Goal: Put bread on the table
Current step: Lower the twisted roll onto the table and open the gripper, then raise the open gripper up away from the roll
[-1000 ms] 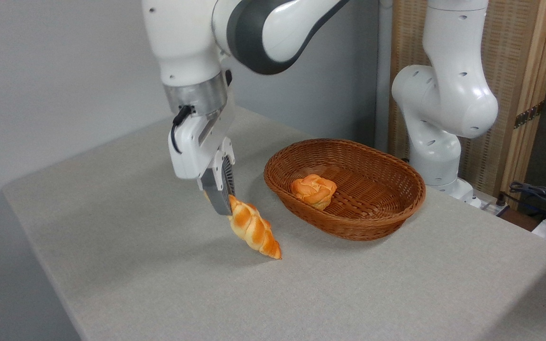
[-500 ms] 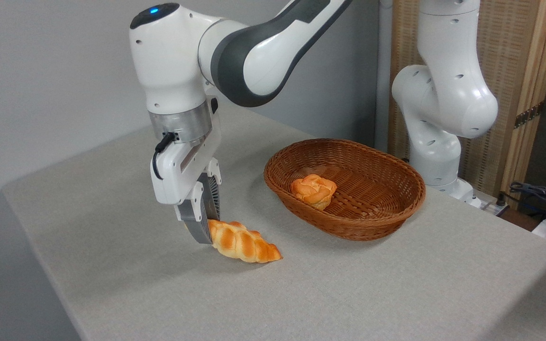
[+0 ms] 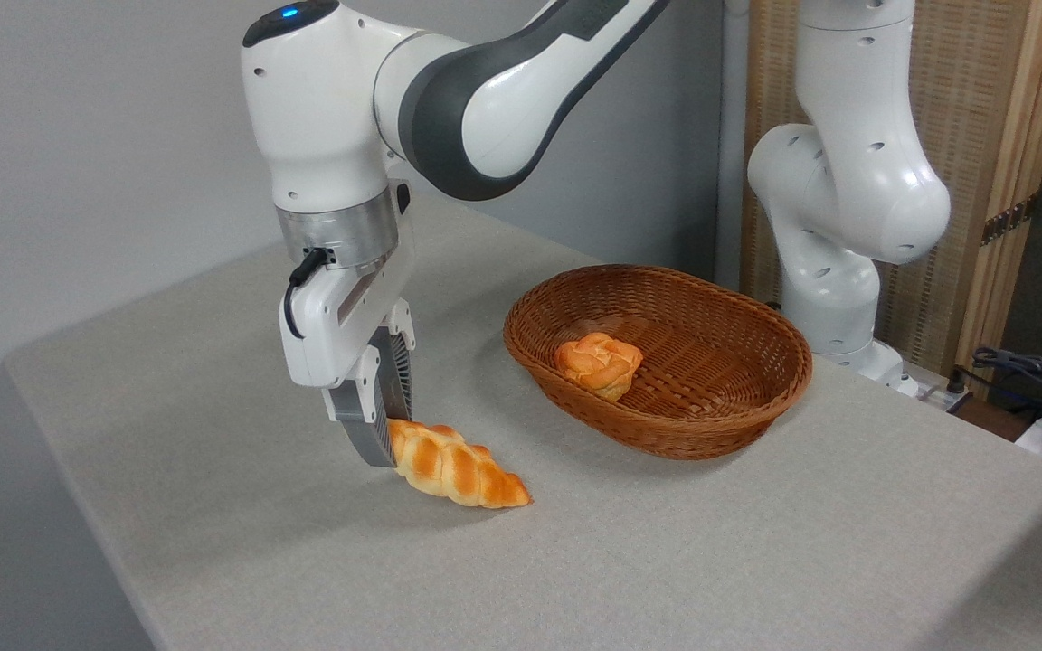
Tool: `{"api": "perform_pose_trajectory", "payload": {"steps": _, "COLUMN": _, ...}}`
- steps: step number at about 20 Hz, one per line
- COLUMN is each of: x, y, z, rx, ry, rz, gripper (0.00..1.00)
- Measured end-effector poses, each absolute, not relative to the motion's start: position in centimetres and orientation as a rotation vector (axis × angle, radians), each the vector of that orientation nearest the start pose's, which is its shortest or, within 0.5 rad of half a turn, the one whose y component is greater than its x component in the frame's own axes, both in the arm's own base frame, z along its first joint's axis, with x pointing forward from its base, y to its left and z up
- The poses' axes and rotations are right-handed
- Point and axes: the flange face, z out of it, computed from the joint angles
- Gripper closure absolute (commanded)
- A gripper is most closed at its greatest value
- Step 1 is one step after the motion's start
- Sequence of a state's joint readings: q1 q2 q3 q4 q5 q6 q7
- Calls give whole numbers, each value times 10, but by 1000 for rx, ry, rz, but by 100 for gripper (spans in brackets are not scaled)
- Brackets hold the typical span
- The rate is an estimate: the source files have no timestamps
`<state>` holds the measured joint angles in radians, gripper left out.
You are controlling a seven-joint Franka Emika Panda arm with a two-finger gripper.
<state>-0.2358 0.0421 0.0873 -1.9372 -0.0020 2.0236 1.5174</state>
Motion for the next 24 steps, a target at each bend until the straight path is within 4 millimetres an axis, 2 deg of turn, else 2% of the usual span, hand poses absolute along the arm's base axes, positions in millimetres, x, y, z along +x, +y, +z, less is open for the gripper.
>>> {"api": "perform_pose_trajectory", "payload": {"steps": 10, "x": 568, "y": -85, "z": 469, "rx": -2098, "ry": 2291, "rz": -61, "gripper": 0}}
{"api": "perform_pose_trajectory", "payload": {"steps": 13, "x": 572, "y": -84, "z": 479, "rx": -2156, "ry": 2220, "rz": -89, "gripper": 0}}
{"api": "perform_pose_trajectory", "payload": {"steps": 15, "x": 575, "y": -83, "z": 495, "rx": -2241, "ry": 2115, "rz": -124, "gripper": 0}}
{"api": "perform_pose_trajectory", "payload": {"steps": 17, "x": 579, "y": -83, "z": 521, "rx": -2382, "ry": 1939, "rz": -170, "gripper": 0}}
{"api": "perform_pose_trajectory", "payload": {"steps": 19, "x": 581, "y": -79, "z": 538, "rx": -2514, "ry": 1774, "rz": -214, "gripper": 0}}
{"api": "perform_pose_trajectory", "payload": {"steps": 24, "x": 577, "y": -59, "z": 568, "rx": -2794, "ry": 1405, "rz": -259, "gripper": 0}}
